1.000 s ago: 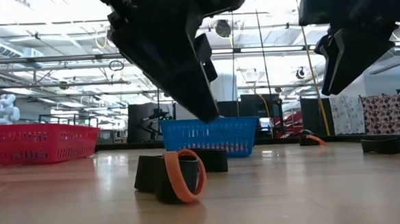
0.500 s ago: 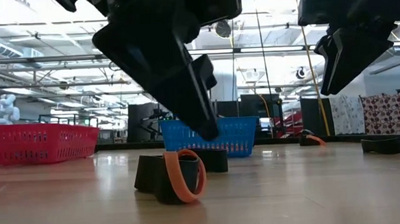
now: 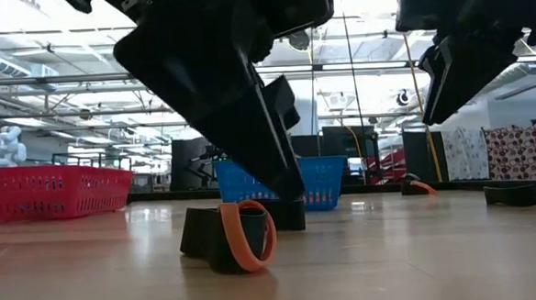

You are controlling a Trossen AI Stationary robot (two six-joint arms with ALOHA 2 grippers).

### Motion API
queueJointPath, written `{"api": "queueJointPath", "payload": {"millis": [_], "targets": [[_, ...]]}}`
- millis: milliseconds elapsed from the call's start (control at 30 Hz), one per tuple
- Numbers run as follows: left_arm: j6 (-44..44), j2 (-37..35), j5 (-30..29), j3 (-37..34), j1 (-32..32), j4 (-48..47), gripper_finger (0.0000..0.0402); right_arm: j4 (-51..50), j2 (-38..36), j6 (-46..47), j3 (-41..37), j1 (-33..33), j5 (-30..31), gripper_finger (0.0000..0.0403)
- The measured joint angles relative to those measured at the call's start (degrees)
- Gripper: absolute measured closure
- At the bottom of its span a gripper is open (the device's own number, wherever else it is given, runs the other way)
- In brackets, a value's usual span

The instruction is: Sort rubber bands into baskets

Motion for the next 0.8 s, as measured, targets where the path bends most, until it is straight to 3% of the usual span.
{"api": "queueJointPath", "payload": {"millis": [333,800], "targets": [[0.02,0.0,-0.02,-0.02,0.0,-1.59,0.0259,1.34,0.31,-1.12,0.01,0.0,-0.01,0.0243],[-0.09,0.0,0.57,-0.02,0.0,-3.01,0.0331,1.44,0.31,-0.86,0.01,0.0,-0.03,0.0243]]}}
